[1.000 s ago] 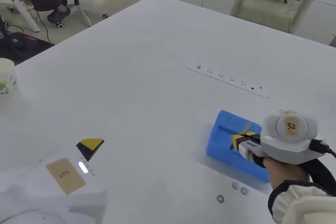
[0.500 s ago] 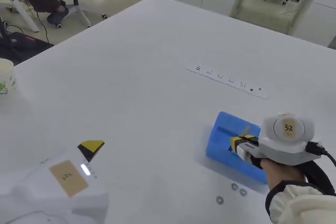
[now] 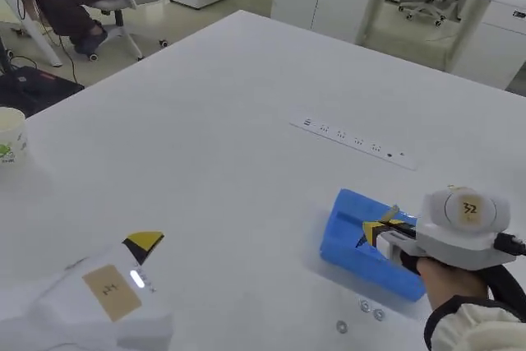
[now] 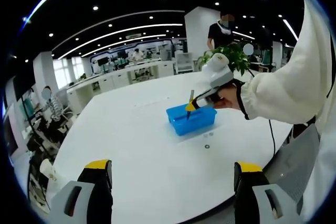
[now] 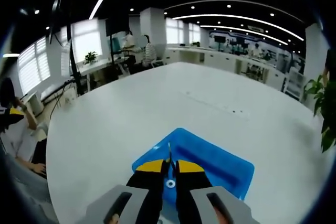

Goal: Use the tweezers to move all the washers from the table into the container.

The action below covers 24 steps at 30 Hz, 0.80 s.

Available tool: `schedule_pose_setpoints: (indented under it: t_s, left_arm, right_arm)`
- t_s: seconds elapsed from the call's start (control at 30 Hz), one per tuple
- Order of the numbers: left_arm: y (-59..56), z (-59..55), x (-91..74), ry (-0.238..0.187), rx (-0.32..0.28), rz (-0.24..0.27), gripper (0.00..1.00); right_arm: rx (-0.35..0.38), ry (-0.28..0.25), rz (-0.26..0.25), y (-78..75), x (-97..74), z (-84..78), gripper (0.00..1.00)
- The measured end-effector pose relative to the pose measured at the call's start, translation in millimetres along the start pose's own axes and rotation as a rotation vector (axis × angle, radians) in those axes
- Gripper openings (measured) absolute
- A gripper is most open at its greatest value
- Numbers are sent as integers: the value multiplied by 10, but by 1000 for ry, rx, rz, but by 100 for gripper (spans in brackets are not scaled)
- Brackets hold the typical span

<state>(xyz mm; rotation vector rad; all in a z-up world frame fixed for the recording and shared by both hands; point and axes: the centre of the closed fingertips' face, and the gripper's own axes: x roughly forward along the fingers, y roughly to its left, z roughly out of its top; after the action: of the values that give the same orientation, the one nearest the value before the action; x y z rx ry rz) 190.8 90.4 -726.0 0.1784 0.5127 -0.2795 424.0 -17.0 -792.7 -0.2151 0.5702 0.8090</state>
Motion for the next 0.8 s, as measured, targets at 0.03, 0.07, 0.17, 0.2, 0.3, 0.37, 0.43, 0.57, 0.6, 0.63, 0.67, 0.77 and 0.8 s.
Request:
schedule_pose_setpoints:
  t_s: [0.03, 0.07, 0.17, 0.2, 0.3, 0.37, 0.43, 0.57, 0.6, 0.63, 0.67, 0.77, 0.8]
  left_arm:
    - [1, 7, -4, -3, 1, 1, 99]
    - [2, 11, -6, -5, 1, 2, 99]
    - [-7, 11, -18, -7, -1, -4, 99]
    - [-12, 11, -23, -10, -4, -7, 99]
    - [-22, 5, -31, -10, -4, -11, 99]
    - [-27, 8, -39, -10, 0, -10, 99]
    - [-31, 14, -46, -14, -2, -11, 99]
    - [-36, 9, -60, -11, 0, -8, 99]
    - [-36, 10, -63, -10, -1, -6, 99]
    - [-36, 15, -68, -12, -1, -5, 99]
    - [-36, 22, -73, -15, -1, -3, 99]
    - [-37, 31, -83, -19, -1, -1, 99]
    - [-38, 27, -84, -17, 0, -1, 99]
  right_arm:
    - [-11, -7, 1, 20, -42, 18, 4]
    - [-19, -9, 2, 34, -67, 23, 4]
    - [-45, -21, 6, 88, -152, 40, 4]
    - [-54, -27, 8, 119, -191, 50, 4]
    - [-60, -40, 19, 202, -286, 72, 4]
    - [-47, -46, 35, 272, -349, 67, 4]
    - [-37, -56, 46, 337, -409, 43, 4]
    - [-28, -52, 60, 468, -501, -52, 4]
    - [-27, -49, 62, 480, -517, -75, 4]
    - [-22, -45, 67, 508, -545, -114, 4]
    - [-18, -42, 69, 527, -564, -140, 4]
    - [-4, -33, 77, 576, -614, -245, 4]
    - [0, -29, 79, 585, -619, -271, 4]
